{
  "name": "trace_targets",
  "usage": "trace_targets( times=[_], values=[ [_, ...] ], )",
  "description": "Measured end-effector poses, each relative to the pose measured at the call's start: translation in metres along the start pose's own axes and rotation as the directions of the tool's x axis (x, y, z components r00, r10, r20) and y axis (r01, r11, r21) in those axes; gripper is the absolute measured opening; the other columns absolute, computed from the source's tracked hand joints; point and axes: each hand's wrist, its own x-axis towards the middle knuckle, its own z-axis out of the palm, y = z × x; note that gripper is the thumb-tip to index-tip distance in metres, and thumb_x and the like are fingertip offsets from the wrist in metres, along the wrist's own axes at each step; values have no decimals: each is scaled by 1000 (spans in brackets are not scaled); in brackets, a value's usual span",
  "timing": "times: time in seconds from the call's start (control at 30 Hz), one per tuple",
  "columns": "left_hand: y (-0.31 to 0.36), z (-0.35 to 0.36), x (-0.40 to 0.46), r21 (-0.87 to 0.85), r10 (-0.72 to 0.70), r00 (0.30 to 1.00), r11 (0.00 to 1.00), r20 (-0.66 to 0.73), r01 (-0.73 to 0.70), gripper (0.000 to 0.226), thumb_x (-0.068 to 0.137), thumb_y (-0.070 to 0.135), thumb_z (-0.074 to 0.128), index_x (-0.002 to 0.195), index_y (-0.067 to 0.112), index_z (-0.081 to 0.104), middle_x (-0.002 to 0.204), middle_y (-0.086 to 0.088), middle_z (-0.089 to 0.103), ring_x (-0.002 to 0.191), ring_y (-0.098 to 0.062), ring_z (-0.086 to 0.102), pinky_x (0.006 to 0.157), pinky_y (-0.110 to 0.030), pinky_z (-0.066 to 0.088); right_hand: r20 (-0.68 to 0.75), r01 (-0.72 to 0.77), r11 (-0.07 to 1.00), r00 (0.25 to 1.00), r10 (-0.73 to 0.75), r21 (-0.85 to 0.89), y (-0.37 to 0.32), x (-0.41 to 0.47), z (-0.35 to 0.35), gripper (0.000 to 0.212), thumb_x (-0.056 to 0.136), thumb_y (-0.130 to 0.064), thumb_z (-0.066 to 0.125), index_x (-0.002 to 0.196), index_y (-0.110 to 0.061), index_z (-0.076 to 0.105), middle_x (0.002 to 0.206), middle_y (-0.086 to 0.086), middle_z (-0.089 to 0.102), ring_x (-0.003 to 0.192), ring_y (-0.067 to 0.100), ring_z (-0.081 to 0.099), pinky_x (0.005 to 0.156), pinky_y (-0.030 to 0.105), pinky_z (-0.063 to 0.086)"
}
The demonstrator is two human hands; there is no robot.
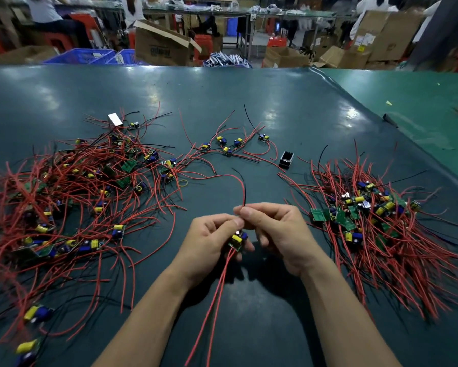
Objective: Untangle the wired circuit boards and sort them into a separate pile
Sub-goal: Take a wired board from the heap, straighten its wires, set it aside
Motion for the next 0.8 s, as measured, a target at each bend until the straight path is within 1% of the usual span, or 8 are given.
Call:
trace_targets(
  times=[0.13,0.23,0.4,0.47,0.53,0.63,0.73,0.8],
  values=[
    [6,-3,1,8,-26,996,1000,87,25,25,85,21,57,76,2,70,54,-13,62,42,-17,51,43,-20,43,51,-50,996,998,46,76,0,1,1,17,68,-32,77,77,-17,76,61,6,62,38,5,38,35,13,23],
    [9,-8,2,-57,-47,983,997,180,58,27,81,21,52,72,10,75,49,-11,59,40,-17,50,42,-19,42,139,-90,983,988,68,157,0,1,3,10,77,-22,78,74,-20,69,55,1,57,36,2,38,32,11,24],
    [6,-6,3,-23,-13,991,1000,133,16,29,83,22,52,70,12,75,50,-11,59,40,-15,50,43,-19,42,-97,53,994,994,-44,99,1,3,9,18,80,-21,76,68,-22,64,51,0,54,39,9,40,38,16,28],
    [4,-3,3,9,2,995,1000,96,-2,28,82,23,53,68,12,75,51,-12,60,41,-15,52,44,-19,43,-177,114,993,978,-113,-5,3,4,8,18,87,-13,71,72,-18,64,55,-2,58,40,6,45,38,16,32],
    [2,-3,3,18,10,997,1000,71,-11,27,83,21,55,68,12,75,51,-12,60,42,-15,54,45,-19,44,-181,128,990,974,-135,-53,4,4,10,10,91,-8,66,85,-15,67,62,-3,62,42,6,46,39,17,35],
    [1,-4,2,41,13,997,999,78,-16,26,84,20,55,70,12,75,51,-11,61,42,-14,54,46,-19,44,-205,141,990,970,-132,30,3,5,8,21,94,0,58,105,-17,63,70,2,67,38,11,46,34,19,36],
    [1,-4,1,62,7,994,998,112,-14,25,82,22,55,71,13,76,51,-11,61,43,-15,54,47,-20,44,-274,149,982,955,-112,118,-2,7,-3,15,93,0,59,102,-11,61,66,10,67,36,11,46,33,20,37],
    [1,-5,2,53,8,991,998,132,-15,25,82,21,55,71,12,76,51,-11,61,42,-15,54,47,-20,44,-238,95,961,971,-32,261,-2,8,-6,10,88,-7,64,98,-8,61,64,10,67,37,9,46,33,18,37]
  ],
)
